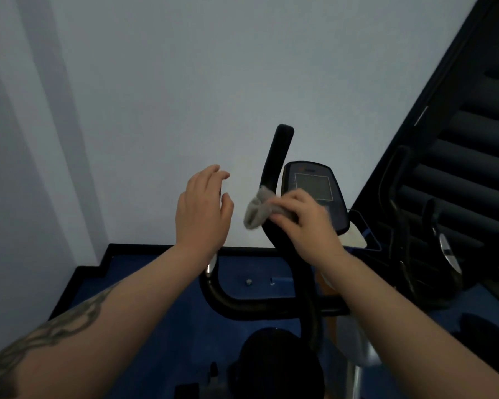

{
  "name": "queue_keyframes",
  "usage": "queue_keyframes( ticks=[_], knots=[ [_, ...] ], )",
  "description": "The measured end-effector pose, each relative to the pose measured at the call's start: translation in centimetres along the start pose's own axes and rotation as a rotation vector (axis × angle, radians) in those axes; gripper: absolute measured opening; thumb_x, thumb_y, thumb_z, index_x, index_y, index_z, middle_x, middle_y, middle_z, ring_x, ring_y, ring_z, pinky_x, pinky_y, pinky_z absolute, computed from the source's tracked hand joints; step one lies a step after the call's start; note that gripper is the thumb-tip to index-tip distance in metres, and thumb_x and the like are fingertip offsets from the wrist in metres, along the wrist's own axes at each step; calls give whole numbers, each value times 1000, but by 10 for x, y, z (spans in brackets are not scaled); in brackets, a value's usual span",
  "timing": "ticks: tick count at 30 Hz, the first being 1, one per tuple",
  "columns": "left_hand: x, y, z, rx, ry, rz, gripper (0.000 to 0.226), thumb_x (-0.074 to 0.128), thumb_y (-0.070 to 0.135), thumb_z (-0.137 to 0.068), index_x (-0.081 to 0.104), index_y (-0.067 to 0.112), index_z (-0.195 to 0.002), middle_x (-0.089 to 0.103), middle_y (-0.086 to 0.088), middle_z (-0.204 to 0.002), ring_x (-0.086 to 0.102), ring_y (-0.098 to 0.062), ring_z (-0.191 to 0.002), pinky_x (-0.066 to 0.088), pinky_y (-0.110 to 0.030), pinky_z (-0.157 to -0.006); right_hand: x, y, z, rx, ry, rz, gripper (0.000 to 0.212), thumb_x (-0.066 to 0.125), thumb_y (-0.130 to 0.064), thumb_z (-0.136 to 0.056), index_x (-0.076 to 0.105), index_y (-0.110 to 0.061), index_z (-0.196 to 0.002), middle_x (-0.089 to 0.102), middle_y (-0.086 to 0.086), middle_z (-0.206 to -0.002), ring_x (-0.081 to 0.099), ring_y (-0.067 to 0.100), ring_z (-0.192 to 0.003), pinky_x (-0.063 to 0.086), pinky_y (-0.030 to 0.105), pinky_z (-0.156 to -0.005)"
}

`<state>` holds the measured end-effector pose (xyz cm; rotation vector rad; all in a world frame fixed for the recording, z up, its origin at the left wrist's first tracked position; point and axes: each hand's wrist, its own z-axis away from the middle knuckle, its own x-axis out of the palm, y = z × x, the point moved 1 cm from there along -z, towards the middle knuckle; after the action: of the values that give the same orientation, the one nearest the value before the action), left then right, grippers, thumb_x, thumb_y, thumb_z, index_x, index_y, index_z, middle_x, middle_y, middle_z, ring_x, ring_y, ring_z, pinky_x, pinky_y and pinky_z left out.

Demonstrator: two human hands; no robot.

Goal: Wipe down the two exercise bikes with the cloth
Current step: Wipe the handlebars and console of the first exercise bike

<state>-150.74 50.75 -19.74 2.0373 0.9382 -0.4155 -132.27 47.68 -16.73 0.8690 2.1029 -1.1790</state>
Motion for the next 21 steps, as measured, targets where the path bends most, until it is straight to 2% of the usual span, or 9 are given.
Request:
queue_keyframes(
  ticks=[4, 5, 6, 9, 12, 14, 17, 19, 21],
  knots=[
    [-3, 10, 29, -72, -80, 71, 63, 51, 18, -98, 22, 13, -154, 8, -3, -163, 17, -20, -145, 20, -29, -114, -46, 11, 19, -52, -408, 54, 22, 72, -20, -86, 74, -30, -105, 60, -14, -98, 58, 1, -93, 48, 26, -85],
    [-3, 15, 38, -89, -83, 100, 66, 51, 19, -98, 17, 13, -155, 4, -2, -163, 14, -19, -146, 16, -27, -114, -54, 11, 13, -35, -453, 25, 22, 72, -19, -85, 74, -29, -104, 62, -14, -98, 59, 2, -92, 49, 27, -85],
    [-3, 19, 45, -101, -85, 108, 67, 51, 20, -98, 16, 13, -154, 3, -2, -163, 13, -18, -147, 16, -28, -115, -58, 11, 5, -15, -405, -18, 22, 71, -15, -85, 74, -26, -104, 64, -10, -98, 61, 6, -93, 50, 30, -86],
    [0, 26, 64, -107, -131, -8, 63, 52, 22, -98, 23, 11, -153, 12, -6, -162, 17, -22, -147, 22, -37, -118, -41, 8, -16, 56, -77, -91, 23, 68, -8, -87, 73, -20, -106, 67, -2, -100, 61, 14, -94, 47, 27, -85],
    [0, 27, 72, -84, -142, -114, 55, 53, 19, -97, 36, 9, -148, 28, -7, -157, 25, -24, -145, 29, -40, -116, 0, 9, 6, 129, 2, -284, 27, 62, -6, -91, 69, -18, -114, 62, -4, -104, 56, -2, -93, 41, 13, -86],
    [0, 27, 73, -63, -113, -127, 49, 57, 14, -94, 45, 7, -141, 40, -9, -150, 33, -26, -141, 35, -41, -112, 4, 18, 29, 144, 48, -317, 28, 60, -8, -93, 67, -25, -114, 63, -3, -103, 56, -5, -92, 41, 10, -85],
    [3, 27, 73, -10, -63, -173, 40, 60, 11, -91, 56, 7, -130, 52, -10, -140, 41, -29, -136, 42, -42, -105, -24, 38, 39, 105, -104, -200, 28, 64, -13, -91, 68, -29, -113, 64, -3, -95, 59, 2, -91, 42, 16, -82],
    [3, 26, 72, 10, -40, -185, 35, 60, 11, -90, 59, 7, -125, 54, -9, -137, 42, -29, -134, 43, -42, -102, -47, 39, 29, 33, -270, -51, 25, 67, -17, -90, 71, -27, -112, 64, -11, -91, 57, -7, -84, 42, 13, -78],
    [4, 26, 71, 6, -37, -182, 31, 59, 10, -91, 61, 7, -122, 55, -10, -136, 41, -29, -134, 41, -42, -102, -51, 27, 20, -41, -266, 22, 22, 68, -18, -89, 73, -23, -109, 64, -9, -92, 56, -5, -83, 45, 19, -81]
  ],
)
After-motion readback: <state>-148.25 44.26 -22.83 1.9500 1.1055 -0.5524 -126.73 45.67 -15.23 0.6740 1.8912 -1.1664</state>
